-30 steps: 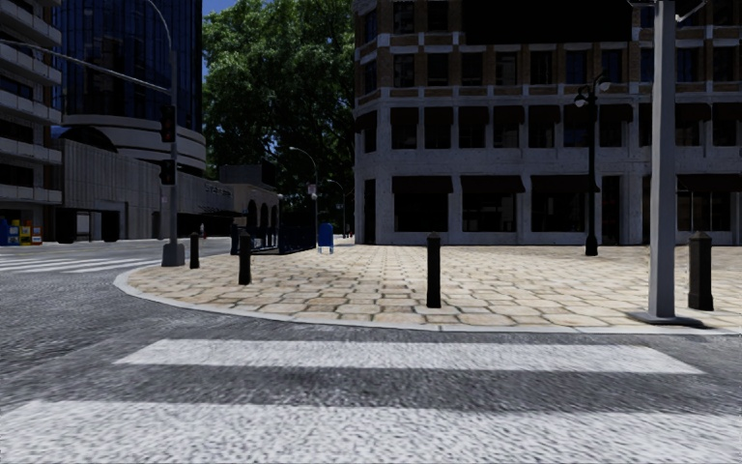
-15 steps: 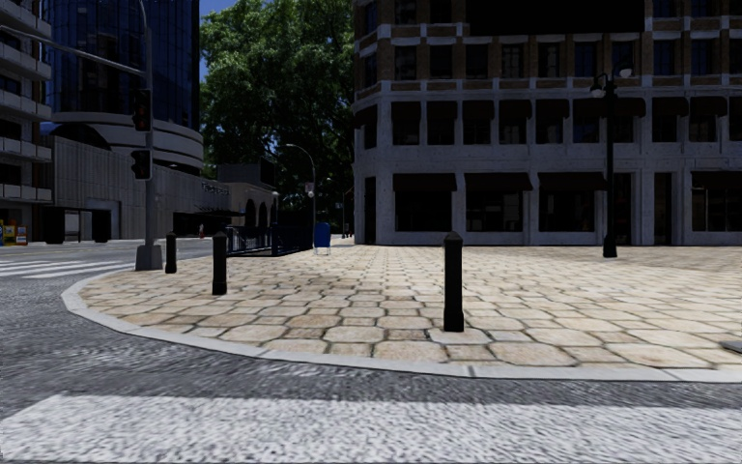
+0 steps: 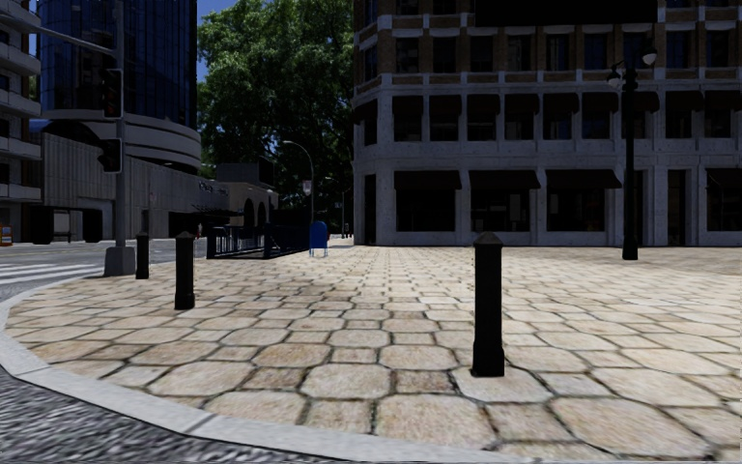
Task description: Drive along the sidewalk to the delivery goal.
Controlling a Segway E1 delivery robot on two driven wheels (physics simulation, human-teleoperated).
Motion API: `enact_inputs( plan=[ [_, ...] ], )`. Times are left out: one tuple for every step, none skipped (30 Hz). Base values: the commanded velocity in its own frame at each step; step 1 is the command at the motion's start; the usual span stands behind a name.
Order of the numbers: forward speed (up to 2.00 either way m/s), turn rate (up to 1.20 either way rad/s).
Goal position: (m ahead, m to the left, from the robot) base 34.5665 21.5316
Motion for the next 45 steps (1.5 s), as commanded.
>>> enact_inputs(
  plan=[
    [1.72,0.0],
    [1.72,0.0],
    [1.71,0.0],
    [1.71,0.0],
    [1.7,0.0],
    [1.7,0.0],
    [1.7,0.0],
    [1.7,0.0],
    [1.7,0.0],
    [1.7,0.0],
    [1.7,0.0],
    [1.7,0.0],
    [1.7,0.0],
    [1.7,0.0],
    [1.7,0.0],
    [1.7,0.0],
    [1.7,0.0],
    [1.7,0.0],
    [1.7,0.0],
    [1.7,0.0],
    [1.7,0.0],
    [1.7,0.0],
    [1.7,0.0],
    [1.7,0.0],
    [1.7,0.0],
    [1.7,0.0],
    [1.7,0.0],
    [1.7,0.0],
    [1.7,0.0],
    [1.7,0.0],
    [1.7,0.0],
    [1.7,0.0],
    [1.7,0.0],
    [1.7,0.0],
    [1.7,0.0],
    [1.7,0.0],
    [1.7,0.0],
    [1.7,0.0],
    [1.7,0.0],
    [1.7,0.0],
    [1.7,0.0],
    [1.7,0.0],
    [1.7,0.0],
    [1.7,0.0],
    [1.7,0.0]
  ],
)
